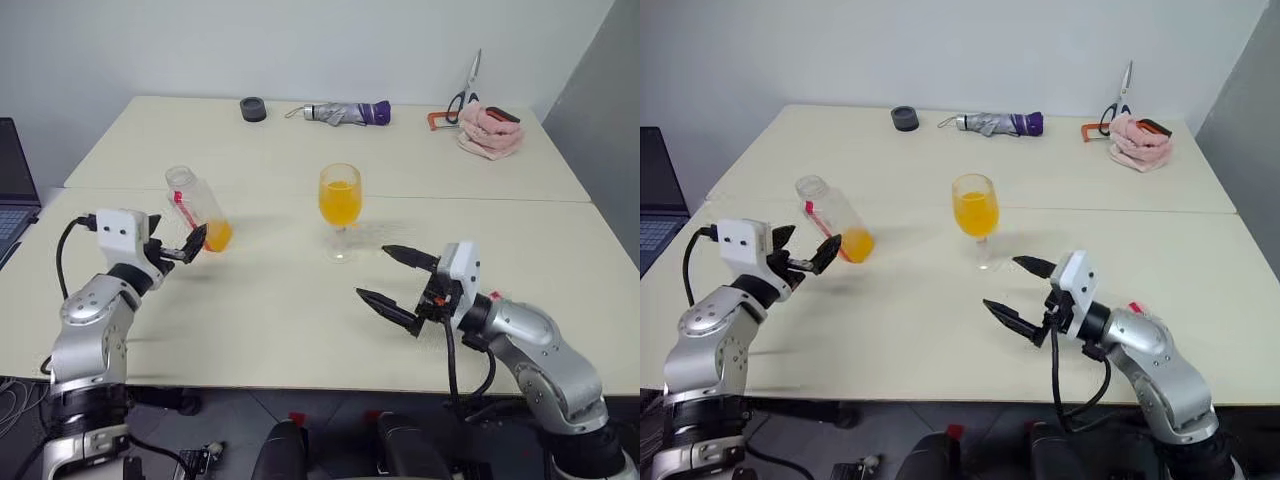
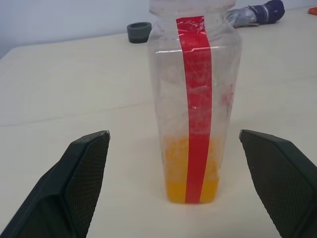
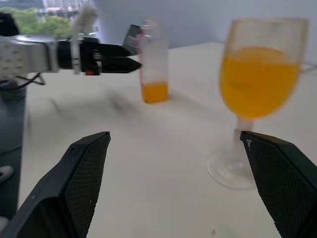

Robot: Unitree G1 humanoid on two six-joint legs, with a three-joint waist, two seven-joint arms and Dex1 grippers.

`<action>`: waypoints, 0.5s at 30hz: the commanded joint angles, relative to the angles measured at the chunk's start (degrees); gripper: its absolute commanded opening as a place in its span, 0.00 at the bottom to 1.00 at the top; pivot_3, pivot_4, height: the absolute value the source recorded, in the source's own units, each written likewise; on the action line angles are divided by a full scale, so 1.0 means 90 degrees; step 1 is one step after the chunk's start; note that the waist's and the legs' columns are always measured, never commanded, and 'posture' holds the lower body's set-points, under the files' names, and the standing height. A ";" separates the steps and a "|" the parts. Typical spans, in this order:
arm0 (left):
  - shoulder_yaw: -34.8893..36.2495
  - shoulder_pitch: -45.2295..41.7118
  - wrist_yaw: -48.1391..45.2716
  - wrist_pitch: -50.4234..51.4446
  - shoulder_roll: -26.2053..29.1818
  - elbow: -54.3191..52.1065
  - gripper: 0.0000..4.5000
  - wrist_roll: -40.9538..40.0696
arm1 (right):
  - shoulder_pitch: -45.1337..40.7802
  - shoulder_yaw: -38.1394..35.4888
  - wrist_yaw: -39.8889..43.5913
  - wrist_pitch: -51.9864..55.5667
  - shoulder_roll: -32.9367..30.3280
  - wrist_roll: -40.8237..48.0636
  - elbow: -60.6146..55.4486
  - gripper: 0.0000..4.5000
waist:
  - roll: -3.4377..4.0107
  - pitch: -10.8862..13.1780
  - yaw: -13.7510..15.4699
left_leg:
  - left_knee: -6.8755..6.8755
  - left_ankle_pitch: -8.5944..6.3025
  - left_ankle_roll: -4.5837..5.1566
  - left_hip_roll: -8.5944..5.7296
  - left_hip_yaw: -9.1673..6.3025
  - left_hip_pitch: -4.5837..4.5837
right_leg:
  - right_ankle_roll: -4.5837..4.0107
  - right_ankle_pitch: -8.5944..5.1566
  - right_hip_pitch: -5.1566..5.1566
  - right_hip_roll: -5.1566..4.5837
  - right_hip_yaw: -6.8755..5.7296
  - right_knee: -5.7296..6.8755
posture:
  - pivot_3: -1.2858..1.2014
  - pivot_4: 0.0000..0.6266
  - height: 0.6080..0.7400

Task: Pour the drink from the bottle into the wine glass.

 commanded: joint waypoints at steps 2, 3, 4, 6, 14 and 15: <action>0.0267 0.0466 0.0362 -0.0178 -0.0240 -0.0782 1.00 -0.0014 | 0.0273 -0.0523 -0.0962 -0.1271 0.0615 -0.0745 0.0878 1.00 | 0.0000 0.0000 -0.0002 | -0.0004 0.0000 0.0000 0.0001 0.0005 0.0004 | 0.0000 0.0000 0.0000 0.0000 0.0003 -0.0001 | 0.52 0.24 1.00; 0.0316 0.0575 0.0476 -0.0248 -0.0362 -0.0855 1.00 -0.0025 | 0.0280 -0.0645 -0.1237 -0.1544 0.0791 -0.0912 0.1188 1.00 | 0.0000 0.0000 -0.0003 | -0.0007 0.0000 -0.0001 0.0001 0.0007 0.0006 | 0.0000 0.0000 0.0000 0.0000 0.0005 -0.0001 | 0.52 0.24 1.00; 0.0337 0.0666 0.0559 -0.0298 -0.0463 -0.0910 1.00 -0.0027 | 0.0276 -0.0713 -0.1403 -0.1779 0.0898 -0.1058 0.1457 1.00 | 0.0000 0.0000 -0.0003 | -0.0008 0.0001 -0.0001 0.0002 0.0009 0.0007 | 0.0000 0.0000 0.0000 0.0000 0.0006 -0.0001 | 0.52 0.24 1.00; 0.0331 0.0807 0.0722 -0.0388 -0.0647 -0.1011 1.00 0.0028 | 0.0253 -0.0790 -0.1643 -0.2173 0.1025 -0.1347 0.1911 1.00 | 0.0000 0.0000 0.0002 | -0.0011 0.0001 -0.0001 0.0002 0.0011 0.0010 | 0.0000 0.0000 0.0001 0.0000 0.0008 -0.0001 | 0.52 0.24 1.00; 0.0230 0.1104 0.1005 -0.0505 -0.0978 -0.1379 1.00 0.0132 | -0.0038 -0.1169 -0.2090 -0.2821 0.1318 -0.1452 0.2974 1.00 | 0.0000 0.0000 0.0003 | -0.0013 0.0001 -0.0002 0.0001 0.0015 0.0012 | 0.0000 0.0000 0.0001 0.0002 0.0012 -0.0003 | 0.52 0.24 1.00; 0.0229 0.1119 0.1017 -0.0511 -0.0993 -0.1397 1.00 0.0135 | -0.0078 -0.1190 -0.2098 -0.2848 0.1318 -0.1454 0.3028 1.00 | 0.0000 0.0000 0.0002 | -0.0013 0.0001 -0.0002 0.0000 0.0016 0.0012 | 0.0000 0.0000 0.0001 0.0002 0.0013 -0.0003 | 0.52 0.24 1.00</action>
